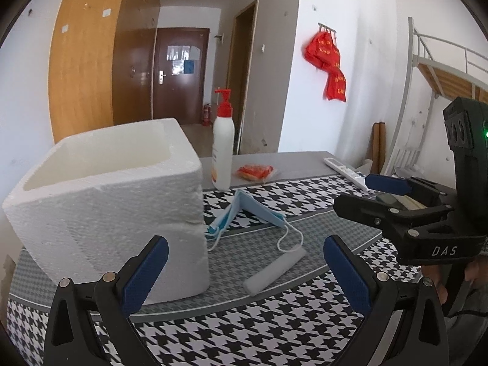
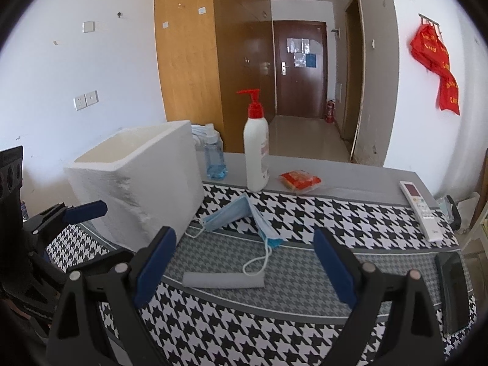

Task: Organize soft objects
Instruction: 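Move left tool toward the white foam strip while right tool nears the blue mask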

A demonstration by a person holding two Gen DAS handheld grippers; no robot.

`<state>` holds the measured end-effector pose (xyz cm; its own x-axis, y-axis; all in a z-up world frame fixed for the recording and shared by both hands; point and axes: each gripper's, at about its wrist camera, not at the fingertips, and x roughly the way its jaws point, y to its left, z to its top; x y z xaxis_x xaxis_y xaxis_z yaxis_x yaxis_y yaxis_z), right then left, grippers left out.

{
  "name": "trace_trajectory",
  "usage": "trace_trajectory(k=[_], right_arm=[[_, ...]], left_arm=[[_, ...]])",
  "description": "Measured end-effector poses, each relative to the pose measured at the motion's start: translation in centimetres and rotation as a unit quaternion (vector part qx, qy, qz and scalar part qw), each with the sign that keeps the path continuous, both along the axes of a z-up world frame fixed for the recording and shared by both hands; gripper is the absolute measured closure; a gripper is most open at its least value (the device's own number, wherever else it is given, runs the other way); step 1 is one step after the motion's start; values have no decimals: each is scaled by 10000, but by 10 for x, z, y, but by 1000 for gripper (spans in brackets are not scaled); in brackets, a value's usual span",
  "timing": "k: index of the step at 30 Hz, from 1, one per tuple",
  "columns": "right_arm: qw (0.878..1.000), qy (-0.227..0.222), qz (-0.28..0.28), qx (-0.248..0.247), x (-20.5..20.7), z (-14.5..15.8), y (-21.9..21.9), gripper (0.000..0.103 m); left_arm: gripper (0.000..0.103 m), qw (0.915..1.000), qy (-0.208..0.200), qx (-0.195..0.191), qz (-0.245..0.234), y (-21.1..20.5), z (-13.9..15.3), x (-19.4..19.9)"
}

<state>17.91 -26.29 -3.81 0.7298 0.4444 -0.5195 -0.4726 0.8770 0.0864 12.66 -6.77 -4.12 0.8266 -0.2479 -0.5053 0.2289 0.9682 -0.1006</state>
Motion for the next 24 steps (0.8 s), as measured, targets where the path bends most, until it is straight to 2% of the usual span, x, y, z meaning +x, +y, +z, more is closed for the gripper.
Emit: trace_trajectory(k=[17,24], right_arm=[[9996,180,113,-163,15,-11,-11,9],[9994,245,170,-198,26,-14,-18,9]], left_arm=[[1,9997,127,10,-214,-19,-20,12],[1,9990,318,39,-298,-26,-32,22]])
